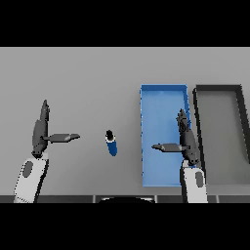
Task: Pick up the blue pipe and place it into the blue bin.
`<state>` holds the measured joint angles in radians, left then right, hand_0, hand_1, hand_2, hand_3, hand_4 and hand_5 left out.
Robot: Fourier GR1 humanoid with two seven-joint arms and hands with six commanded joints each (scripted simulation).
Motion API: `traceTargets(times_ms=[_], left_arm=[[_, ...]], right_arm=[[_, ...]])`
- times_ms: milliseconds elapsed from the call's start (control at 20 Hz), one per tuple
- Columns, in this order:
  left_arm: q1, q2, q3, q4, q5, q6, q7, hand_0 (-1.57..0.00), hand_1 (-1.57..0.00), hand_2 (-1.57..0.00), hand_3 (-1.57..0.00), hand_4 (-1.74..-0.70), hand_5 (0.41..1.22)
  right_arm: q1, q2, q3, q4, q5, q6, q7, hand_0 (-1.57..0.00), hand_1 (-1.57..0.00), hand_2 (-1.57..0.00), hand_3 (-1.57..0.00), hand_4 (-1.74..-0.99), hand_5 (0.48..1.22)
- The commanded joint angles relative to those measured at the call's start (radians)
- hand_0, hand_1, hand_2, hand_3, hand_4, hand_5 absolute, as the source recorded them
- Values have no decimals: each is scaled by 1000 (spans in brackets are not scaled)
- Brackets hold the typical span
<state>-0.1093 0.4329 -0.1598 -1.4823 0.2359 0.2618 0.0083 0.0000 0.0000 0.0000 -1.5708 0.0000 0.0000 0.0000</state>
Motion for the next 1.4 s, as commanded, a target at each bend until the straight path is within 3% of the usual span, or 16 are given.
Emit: traceTargets(times_ms=[0,250,350,550,750,1050,1200,1350], left_arm=[[2,-1,0,-2,-1,1,-6,1,1,1,1,-1006,586],[19,-2,-4,-14,-3,5,-14,1,1,1,1,-1006,586],[82,108,-49,-41,-12,-166,-117,1,1,1,1,-1011,588],[96,171,-66,-52,-19,-244,-148,1,1,1,1,-1007,587],[100,172,-88,-62,7,-311,-173,1,1,1,1,-1023,594],[114,226,-179,-158,-4,-430,-113,1,1,1,1,-1040,532],[113,204,-243,-203,-17,-453,-45,1,1,1,1,-1076,488],[97,173,-291,-197,-52,-474,-50,1,1,1,1,-1094,463]], right_arm=[[2,-1,0,-1,-1,0,-1,1,1,1,1,-1222,603],[23,-10,-1,-25,-7,6,-8,1,1,1,1,-1222,603],[83,-101,46,-81,64,63,-96,1,1,1,1,-1227,603],[120,-131,76,-131,102,77,-81,1,1,1,1,-1231,599],[105,-139,84,-136,118,76,-47,1,1,1,1,-1218,589],[102,-139,95,-130,126,86,-94,1,1,1,1,-1225,603],[114,-144,85,-130,118,88,-122,1,1,1,1,-1239,606],[111,-140,88,-141,124,81,-112,1,1,1,1,-1256,616]])
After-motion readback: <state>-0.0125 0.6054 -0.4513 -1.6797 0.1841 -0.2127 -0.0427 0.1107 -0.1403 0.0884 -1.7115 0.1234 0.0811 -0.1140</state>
